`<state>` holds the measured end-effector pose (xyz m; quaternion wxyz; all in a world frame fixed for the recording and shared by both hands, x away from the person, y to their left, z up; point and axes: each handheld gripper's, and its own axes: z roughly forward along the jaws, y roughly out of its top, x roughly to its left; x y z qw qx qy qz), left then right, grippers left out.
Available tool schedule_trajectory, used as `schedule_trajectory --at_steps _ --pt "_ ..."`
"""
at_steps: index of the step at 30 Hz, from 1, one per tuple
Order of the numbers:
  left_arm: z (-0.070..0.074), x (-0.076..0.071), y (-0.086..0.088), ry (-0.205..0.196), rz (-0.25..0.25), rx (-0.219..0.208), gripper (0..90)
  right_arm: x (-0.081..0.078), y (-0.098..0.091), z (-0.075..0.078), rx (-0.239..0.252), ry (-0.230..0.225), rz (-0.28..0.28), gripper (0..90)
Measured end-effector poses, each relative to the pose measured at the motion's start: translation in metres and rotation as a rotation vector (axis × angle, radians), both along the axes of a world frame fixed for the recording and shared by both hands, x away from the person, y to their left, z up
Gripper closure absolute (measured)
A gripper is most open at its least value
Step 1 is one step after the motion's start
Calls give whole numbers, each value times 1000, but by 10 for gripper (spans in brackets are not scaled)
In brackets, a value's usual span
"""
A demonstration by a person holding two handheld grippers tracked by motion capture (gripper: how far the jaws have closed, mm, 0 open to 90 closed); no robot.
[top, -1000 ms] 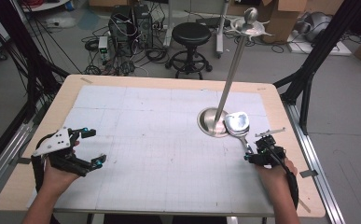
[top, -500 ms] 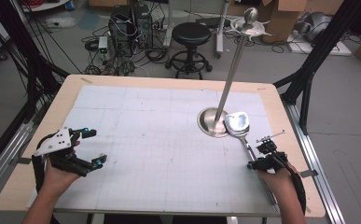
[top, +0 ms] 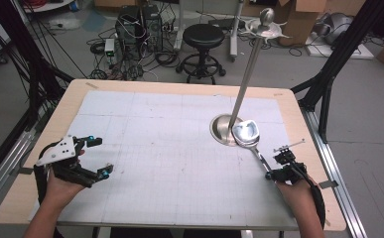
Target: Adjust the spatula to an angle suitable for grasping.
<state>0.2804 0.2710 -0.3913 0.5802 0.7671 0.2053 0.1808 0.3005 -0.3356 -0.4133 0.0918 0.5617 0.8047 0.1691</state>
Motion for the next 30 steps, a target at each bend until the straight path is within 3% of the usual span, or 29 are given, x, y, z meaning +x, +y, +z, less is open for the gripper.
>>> schedule_trajectory --at_steps 6,13,17,18,19,21,30 --pt "0 0 -1 3 1 0 22 -1 -2 1 11 3 17 754" --pt "0 0 -1 3 0 0 22 -6 -1 2 38 -12 81 755" --pt "0 1 -1 2 1 -1 22 -7 11 4 35 -11 205 756" --pt "0 1 -1 2 2 -2 22 -7 11 4 35 -11 205 756" --pt "0 1 -1 2 1 -2 22 -6 19 6 22 -8 253 756" --pt "0 0 -1 2 1 -2 22 -5 23 7 11 -19 261 756" --pt "0 1 1 0 1 -4 22 3 62 13 -1 -14 433 755"
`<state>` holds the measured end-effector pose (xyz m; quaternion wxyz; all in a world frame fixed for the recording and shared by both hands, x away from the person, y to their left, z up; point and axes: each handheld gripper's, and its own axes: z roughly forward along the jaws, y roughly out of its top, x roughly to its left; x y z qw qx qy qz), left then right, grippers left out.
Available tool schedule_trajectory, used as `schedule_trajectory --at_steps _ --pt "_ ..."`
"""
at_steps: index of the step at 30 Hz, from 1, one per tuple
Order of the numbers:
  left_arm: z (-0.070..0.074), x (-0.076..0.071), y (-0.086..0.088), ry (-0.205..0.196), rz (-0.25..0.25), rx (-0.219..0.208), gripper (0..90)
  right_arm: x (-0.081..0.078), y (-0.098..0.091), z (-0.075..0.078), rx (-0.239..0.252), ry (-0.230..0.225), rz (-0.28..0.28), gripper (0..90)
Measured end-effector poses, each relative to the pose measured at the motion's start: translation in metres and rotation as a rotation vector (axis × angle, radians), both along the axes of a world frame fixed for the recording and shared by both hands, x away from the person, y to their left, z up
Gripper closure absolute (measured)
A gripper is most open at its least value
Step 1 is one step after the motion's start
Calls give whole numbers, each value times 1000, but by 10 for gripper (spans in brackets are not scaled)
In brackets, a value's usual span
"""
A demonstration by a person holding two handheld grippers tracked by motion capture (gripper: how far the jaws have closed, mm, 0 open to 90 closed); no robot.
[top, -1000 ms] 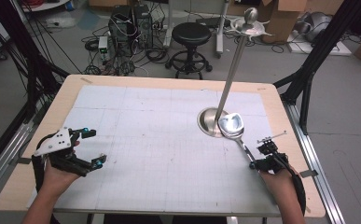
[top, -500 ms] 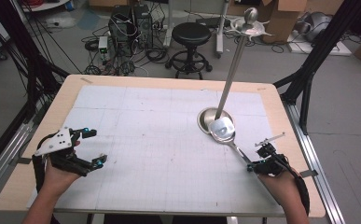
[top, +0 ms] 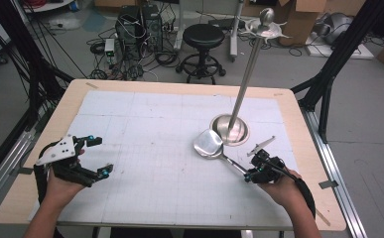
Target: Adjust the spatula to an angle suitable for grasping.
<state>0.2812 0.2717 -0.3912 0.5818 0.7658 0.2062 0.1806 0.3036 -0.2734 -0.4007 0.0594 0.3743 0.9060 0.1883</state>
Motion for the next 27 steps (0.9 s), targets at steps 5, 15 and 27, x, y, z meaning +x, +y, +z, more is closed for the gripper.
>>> schedule_trajectory --at_steps 5,15,27 --pt "0 0 0 -3 1 -3 22 2 21 3 -15 4 96 755" --pt "1 -1 2 -7 3 -9 22 12 47 7 -42 13 175 754" --pt "2 -1 2 -10 2 -11 22 25 91 8 -73 24 293 754"
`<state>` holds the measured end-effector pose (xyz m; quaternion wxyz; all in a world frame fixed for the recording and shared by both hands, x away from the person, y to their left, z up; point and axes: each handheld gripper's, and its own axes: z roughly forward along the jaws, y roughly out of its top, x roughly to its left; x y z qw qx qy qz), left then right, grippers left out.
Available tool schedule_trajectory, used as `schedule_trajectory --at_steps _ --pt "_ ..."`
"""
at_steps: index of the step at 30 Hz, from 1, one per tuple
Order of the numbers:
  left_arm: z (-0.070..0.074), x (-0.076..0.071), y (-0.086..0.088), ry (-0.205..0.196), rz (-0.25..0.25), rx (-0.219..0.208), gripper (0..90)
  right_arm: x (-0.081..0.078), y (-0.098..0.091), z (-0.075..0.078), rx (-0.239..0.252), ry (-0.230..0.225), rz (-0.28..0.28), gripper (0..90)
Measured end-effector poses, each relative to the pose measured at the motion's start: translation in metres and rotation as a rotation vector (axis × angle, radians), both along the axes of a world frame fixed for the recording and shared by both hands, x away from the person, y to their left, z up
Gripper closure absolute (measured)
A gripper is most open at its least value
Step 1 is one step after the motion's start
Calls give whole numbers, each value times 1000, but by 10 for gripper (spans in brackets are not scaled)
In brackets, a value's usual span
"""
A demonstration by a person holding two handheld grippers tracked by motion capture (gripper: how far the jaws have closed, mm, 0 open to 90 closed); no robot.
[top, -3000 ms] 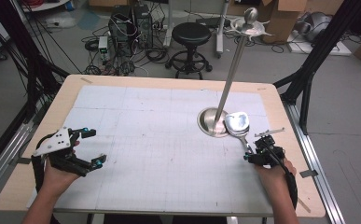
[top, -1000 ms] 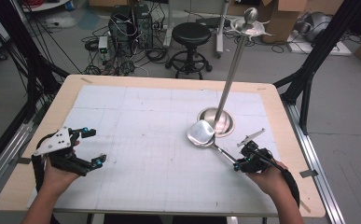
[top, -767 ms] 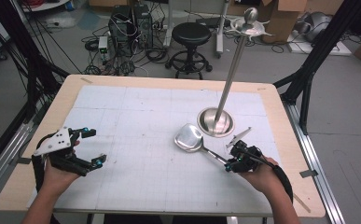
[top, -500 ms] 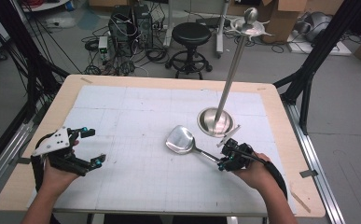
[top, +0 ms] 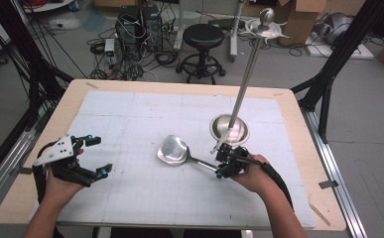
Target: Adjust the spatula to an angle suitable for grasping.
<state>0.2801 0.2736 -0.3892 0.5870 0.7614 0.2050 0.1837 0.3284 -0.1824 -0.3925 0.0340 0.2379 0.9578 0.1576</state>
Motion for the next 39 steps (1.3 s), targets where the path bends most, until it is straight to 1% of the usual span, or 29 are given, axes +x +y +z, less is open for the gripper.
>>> schedule_trajectory --at_steps 1,2,3,4,5,9,10,12,13,14,16,17,19,20,22,24,27,28,31,39 --pt "0 0 0 0 1 1 22 1 5 0 -6 -5 10 754" --pt "0 0 0 0 1 1 22 1 5 0 -6 -5 10 754" --pt "0 0 0 0 1 0 22 2 14 1 -6 -5 43 754" --pt "0 0 0 0 1 0 22 2 14 1 -6 -5 43 754" --pt "0 0 0 -1 1 1 22 3 23 1 -10 -9 69 753" --pt "0 -1 1 -1 5 0 22 5 40 0 -13 -14 115 753" --pt "1 -1 1 -2 4 -1 22 5 40 0 -13 -14 115 753" --pt "1 -1 2 -2 4 -1 22 6 46 -1 -6 -14 128 753" --pt "1 -1 2 -3 4 0 22 6 52 -1 -9 -15 146 753" --pt "1 0 2 -2 5 0 22 6 52 -1 -9 -15 146 753" --pt "0 0 1 -2 5 1 22 6 61 -2 -6 -23 173 753" --pt "0 0 1 -2 5 1 22 6 61 -2 -6 -23 173 753" --pt "0 0 1 -1 6 0 22 5 67 -3 -4 -24 193 752" --pt "0 0 0 2 5 -2 22 6 76 -4 1 -24 213 752" --pt "0 0 0 0 3 4 22 6 86 -4 8 -21 232 753" --pt "0 0 0 0 2 3 22 6 97 -5 9 -12 252 752" --pt "1 -1 1 -1 6 -2 22 8 112 -7 19 -10 283 752" --pt "1 -1 1 -1 6 -2 22 9 115 -8 24 -7 290 752" --pt "1 -1 1 -2 5 0 22 12 123 -10 18 -4 300 751" --pt "0 0 0 -1 1 3 22 14 126 -11 23 12 299 750"
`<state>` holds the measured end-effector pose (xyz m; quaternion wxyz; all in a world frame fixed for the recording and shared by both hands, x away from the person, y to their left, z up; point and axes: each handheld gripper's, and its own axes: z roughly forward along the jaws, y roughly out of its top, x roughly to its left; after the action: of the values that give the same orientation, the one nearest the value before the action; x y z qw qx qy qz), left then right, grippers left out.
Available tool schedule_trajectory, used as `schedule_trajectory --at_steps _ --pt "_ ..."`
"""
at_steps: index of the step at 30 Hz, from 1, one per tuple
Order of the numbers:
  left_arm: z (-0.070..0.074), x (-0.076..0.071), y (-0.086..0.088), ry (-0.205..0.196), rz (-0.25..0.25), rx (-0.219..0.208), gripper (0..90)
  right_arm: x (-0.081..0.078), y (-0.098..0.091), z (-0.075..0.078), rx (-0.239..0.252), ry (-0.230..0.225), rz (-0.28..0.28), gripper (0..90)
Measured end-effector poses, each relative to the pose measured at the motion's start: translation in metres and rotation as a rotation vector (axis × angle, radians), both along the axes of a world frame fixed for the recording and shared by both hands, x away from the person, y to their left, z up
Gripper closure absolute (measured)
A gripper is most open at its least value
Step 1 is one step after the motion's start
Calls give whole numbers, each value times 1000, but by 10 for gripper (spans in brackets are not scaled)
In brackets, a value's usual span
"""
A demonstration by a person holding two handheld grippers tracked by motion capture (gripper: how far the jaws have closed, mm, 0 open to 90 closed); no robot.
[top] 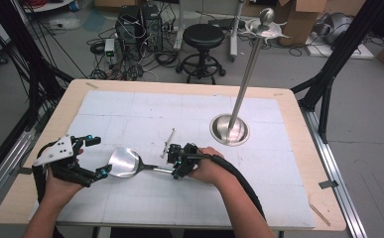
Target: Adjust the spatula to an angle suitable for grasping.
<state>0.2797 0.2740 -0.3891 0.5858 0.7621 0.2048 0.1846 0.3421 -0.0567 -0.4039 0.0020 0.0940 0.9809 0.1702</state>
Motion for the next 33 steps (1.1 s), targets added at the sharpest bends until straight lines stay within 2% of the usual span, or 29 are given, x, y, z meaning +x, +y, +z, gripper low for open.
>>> schedule_trajectory --at_steps 5,6,8,9,10,11,13,19,20,22,24,25,26,27,28,30,31,32,33 --pt "0 0 0 1 -1 -2 22 0 0 0 -1 10 -5 746" --pt "0 0 0 1 -2 -1 22 0 0 -1 -2 6 2 731" --pt "0 -1 0 0 -3 0 22 0 -1 0 -6 26 3 663" --pt "0 -1 0 0 -3 0 22 0 -1 0 -6 26 3 663" --pt "0 -1 0 1 -3 -3 22 0 -4 4 9 25 -18 605" --pt "0 -1 0 1 -3 -3 22 0 -4 4 9 25 -18 605" --pt "0 -1 0 1 -4 -4 22 1 -12 13 49 13 -35 531" --pt "0 -1 0 -1 -3 -6 22 -7 -35 32 129 -18 -69 436" --pt "0 -1 0 -1 -3 -6 22 -7 -35 32 129 -18 -69 436" --pt "1 -1 0 -2 -5 -5 22 -10 -50 40 180 -39 -91 402" --pt "1 -1 0 -2 -5 -8 22 -14 -60 44 218 -39 -102 390" --pt "1 -1 0 -2 -5 -8 22 -14 -60 44 218 -39 -102 390" --pt "1 -1 0 -1 -4 -9 22 -18 -70 48 254 -43 -110 361" --pt "1 -1 0 -2 -7 -7 22 -18 -70 48 254 -43 -110 361" --pt "1 -1 0 -1 -10 -8 22 -23 -82 51 288 -58 -120 358" --pt "1 -1 0 -2 -12 -7 22 -27 -95 52 327 -69 -134 351" --pt "1 -1 1 -3 -14 -8 22 -27 -95 52 327 -69 -134 351" --pt "1 0 0 -3 -14 -9 22 -31 -109 54 372 -74 -155 330" --pt "1 0 0 -3 -14 -9 22 -31 -109 54 372 -74 -155 330"
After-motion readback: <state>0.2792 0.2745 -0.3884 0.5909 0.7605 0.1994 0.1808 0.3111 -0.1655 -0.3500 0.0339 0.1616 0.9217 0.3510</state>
